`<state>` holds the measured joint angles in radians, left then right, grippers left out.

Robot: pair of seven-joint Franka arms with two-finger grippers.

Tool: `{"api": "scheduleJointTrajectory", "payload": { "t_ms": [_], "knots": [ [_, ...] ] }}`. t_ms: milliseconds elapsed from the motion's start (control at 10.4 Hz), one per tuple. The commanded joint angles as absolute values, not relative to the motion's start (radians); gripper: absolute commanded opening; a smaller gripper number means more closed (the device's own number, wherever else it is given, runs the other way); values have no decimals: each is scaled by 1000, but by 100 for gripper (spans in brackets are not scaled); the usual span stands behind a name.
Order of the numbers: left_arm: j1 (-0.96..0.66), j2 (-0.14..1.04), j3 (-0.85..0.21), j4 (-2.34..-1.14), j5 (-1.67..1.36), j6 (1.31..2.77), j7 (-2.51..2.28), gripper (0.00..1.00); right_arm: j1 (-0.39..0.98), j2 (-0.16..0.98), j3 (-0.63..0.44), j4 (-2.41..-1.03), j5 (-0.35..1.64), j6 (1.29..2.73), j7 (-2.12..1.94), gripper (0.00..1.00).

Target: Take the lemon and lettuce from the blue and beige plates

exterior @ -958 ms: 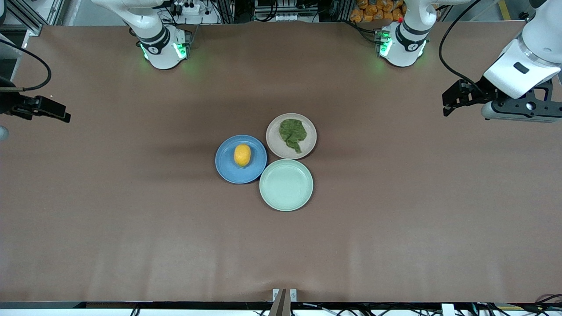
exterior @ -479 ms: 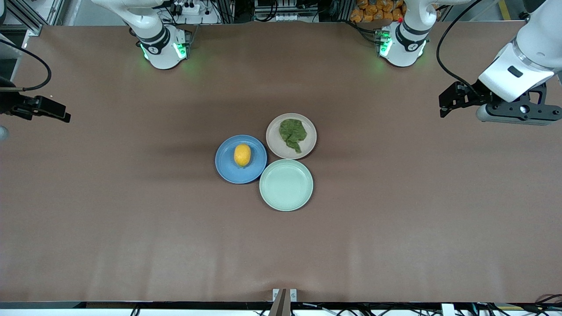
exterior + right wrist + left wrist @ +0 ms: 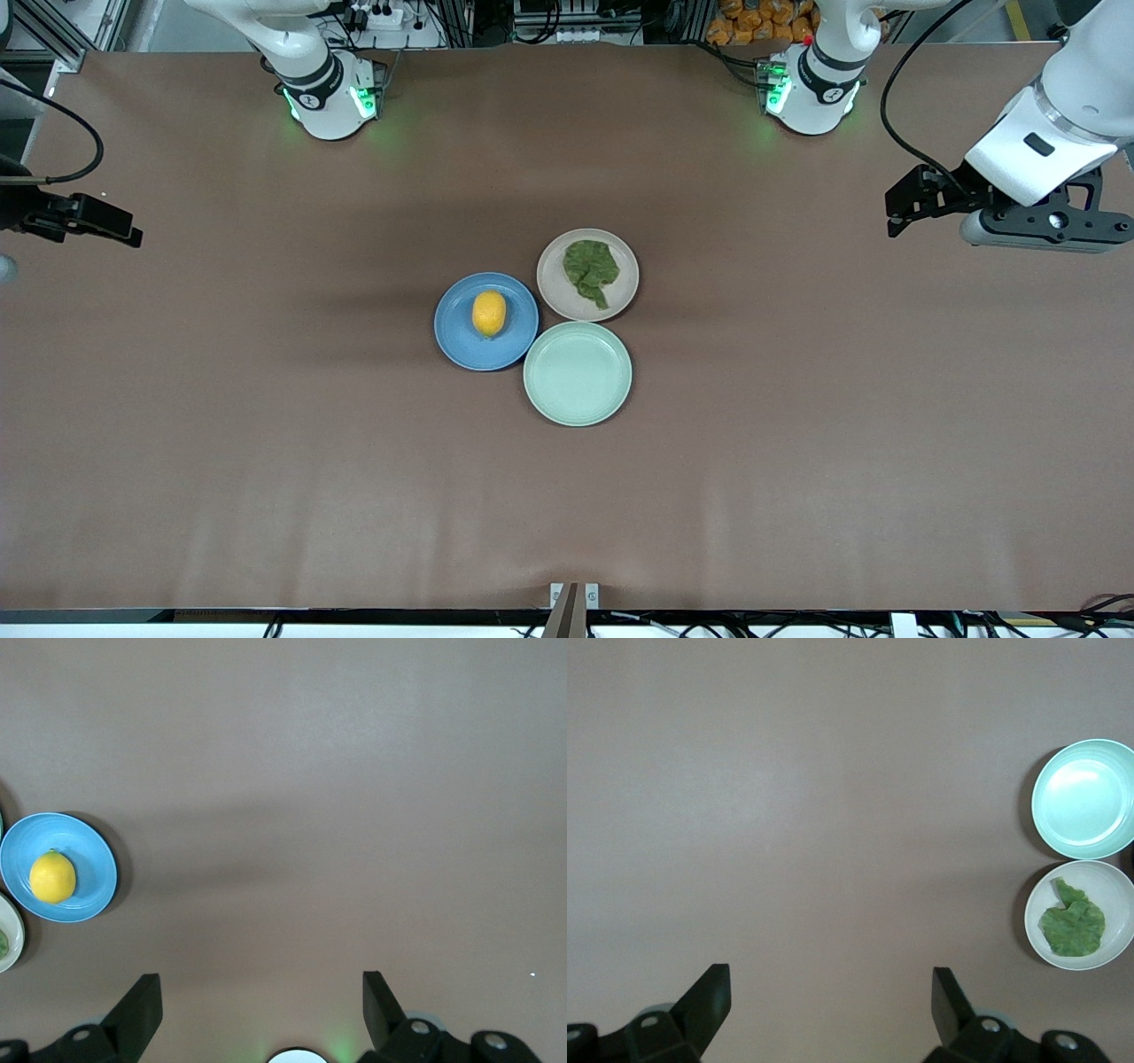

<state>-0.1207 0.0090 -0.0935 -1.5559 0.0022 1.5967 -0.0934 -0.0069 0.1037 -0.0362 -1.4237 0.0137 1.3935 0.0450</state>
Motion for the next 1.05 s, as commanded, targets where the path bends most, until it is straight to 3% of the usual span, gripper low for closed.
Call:
{"api": "scheduleJointTrajectory", "payload": {
  "t_ms": [0,958],
  "knots": [
    [-112,9,-92,-1548,-11,1585,-67,100,-21,104,-28,-1410,6,1381,31,100],
    [-306,201,-130,-1562,-117,1707,-302,100,-18,110,-25,-1414,23,1378,29,100]
  ]
}}
